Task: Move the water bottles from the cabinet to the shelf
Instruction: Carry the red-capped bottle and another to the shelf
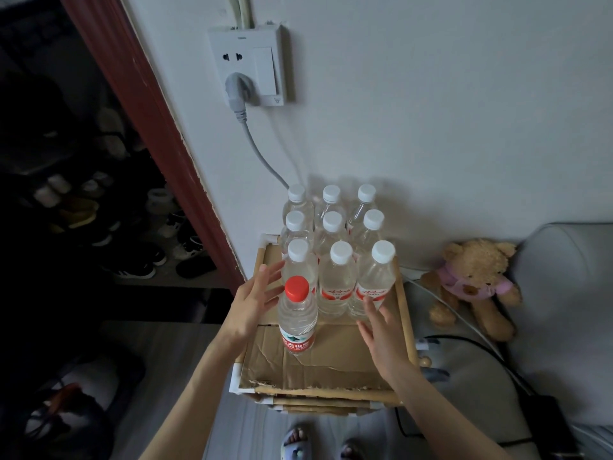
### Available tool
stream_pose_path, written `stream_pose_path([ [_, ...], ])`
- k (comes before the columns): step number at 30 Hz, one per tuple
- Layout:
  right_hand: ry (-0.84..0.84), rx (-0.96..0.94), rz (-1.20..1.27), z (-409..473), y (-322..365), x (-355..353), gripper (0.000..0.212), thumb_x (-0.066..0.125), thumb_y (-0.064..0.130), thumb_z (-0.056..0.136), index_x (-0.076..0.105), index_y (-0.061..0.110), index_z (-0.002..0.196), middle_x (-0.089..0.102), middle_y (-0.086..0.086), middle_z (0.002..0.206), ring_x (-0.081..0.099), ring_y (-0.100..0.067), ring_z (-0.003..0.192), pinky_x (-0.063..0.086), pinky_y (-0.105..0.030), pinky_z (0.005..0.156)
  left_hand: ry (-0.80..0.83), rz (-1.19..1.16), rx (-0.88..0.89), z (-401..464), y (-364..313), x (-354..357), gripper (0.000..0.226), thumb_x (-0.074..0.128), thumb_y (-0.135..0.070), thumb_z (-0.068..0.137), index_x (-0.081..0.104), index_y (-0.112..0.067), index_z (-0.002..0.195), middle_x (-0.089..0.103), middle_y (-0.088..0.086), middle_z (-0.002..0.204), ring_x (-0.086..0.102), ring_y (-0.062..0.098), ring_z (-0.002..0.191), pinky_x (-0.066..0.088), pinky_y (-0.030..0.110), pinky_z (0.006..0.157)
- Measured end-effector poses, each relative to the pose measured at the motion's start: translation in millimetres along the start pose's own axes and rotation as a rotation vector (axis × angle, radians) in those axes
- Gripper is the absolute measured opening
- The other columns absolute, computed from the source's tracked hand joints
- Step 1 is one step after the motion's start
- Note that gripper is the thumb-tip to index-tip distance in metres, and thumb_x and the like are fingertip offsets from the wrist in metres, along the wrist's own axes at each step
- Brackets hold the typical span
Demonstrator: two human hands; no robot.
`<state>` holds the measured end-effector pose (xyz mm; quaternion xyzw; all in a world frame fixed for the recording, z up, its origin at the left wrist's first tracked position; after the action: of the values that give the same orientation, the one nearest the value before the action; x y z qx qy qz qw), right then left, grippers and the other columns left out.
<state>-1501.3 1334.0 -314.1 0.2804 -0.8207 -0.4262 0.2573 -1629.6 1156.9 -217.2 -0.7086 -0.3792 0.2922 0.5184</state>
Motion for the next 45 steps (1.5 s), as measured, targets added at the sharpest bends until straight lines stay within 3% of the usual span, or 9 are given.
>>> stream_pose_path([
  [7,-0.019,0.014,0.073,3.6,3.0,5.8,0.070,0.057,0.046,0.083,0.032,0.014,0.140,0.042,-0.004,0.141,0.041,-0.019,0.130,0.032,-0.033,0.111,-0.018,-0.011,-0.001,1.3,1.5,1.0,0.042,0.028,-0.043,0.096,0.054,-0.026,0.124,0.065,-0.015,0.103,0.062,0.009,0.105,0.047,0.026,0.090],
  [12,0.020,0.000,0.049,2.0,5.1,2.9,0.065,0.055,0.044,0.084,0.033,0.016,0.139,0.046,0.000,0.131,0.045,-0.015,0.122,0.036,-0.033,0.108,-0.013,0.018,0.017,-0.7,-1.3,2.3,0.040,0.029,-0.043,0.096,0.053,-0.028,0.125,0.064,-0.016,0.104,0.061,0.008,0.104,0.047,0.024,0.089],
  [16,0.036,0.013,0.028,2.4,5.1,1.7,0.085,0.061,0.050,0.071,0.027,0.016,0.142,0.044,-0.008,0.140,0.046,-0.024,0.125,0.040,-0.042,0.105,0.006,0.058,0.033,-2.8,-2.0,1.8,0.040,0.031,-0.042,0.096,0.052,-0.029,0.127,0.061,-0.014,0.113,0.060,0.008,0.106,0.047,0.023,0.089],
  [19,0.021,0.021,-0.040,0.9,6.4,-2.9,0.096,0.065,0.056,0.063,0.026,0.017,0.141,0.041,-0.010,0.143,0.045,-0.027,0.126,0.045,-0.042,0.098,0.015,0.088,0.038,-0.6,1.3,-0.8,0.043,0.033,-0.046,0.094,0.051,-0.029,0.128,0.058,-0.003,0.126,0.058,0.013,0.112,0.044,0.033,0.100],
  [25,0.051,-0.002,-0.190,-4.5,13.5,-10.4,0.076,0.059,0.053,0.071,0.037,0.019,0.135,0.041,-0.006,0.142,0.044,-0.025,0.126,0.044,-0.042,0.099,0.028,0.144,0.040,2.4,2.7,-5.8,0.053,0.031,-0.058,0.085,0.051,-0.033,0.128,0.058,0.000,0.124,0.055,0.014,0.114,0.040,0.040,0.104],
  [37,0.055,-0.039,-0.308,-9.4,18.1,-7.8,0.078,0.059,0.059,0.070,0.039,0.021,0.136,0.044,-0.001,0.140,0.048,-0.019,0.123,0.044,-0.045,0.101,0.033,0.192,0.063,0.5,2.9,-8.6,0.057,0.028,-0.060,0.084,0.050,-0.033,0.128,0.057,0.000,0.127,0.054,0.013,0.115,0.041,0.038,0.102],
  [42,0.049,-0.117,-0.381,-10.5,24.1,-7.2,0.050,0.062,0.049,0.078,0.043,0.038,0.123,0.049,0.015,0.126,0.046,-0.011,0.116,0.039,-0.042,0.104,0.036,0.265,0.079,0.7,3.6,-15.9,0.057,0.029,-0.075,0.075,0.054,-0.045,0.117,0.058,-0.008,0.125,0.054,0.007,0.113,0.040,0.038,0.103],
  [45,0.025,-0.210,-0.550,-10.1,25.6,-13.2,0.083,0.064,0.069,0.066,0.033,0.038,0.136,0.041,0.014,0.142,0.038,-0.013,0.131,0.033,-0.043,0.108,0.020,0.358,0.115,-3.1,-2.3,-18.9,0.050,0.033,-0.068,0.083,0.054,-0.041,0.120,0.055,-0.013,0.126,0.049,0.006,0.119,0.036,0.031,0.105],
])
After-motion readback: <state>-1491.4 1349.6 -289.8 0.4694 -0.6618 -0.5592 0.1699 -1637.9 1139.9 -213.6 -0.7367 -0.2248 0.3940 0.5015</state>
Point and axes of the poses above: each hand's wrist, its own z-axis towards the middle knuckle, its own x-axis out of the palm, y = z × x, the point moved 3 cm from there along z, towards the middle knuckle
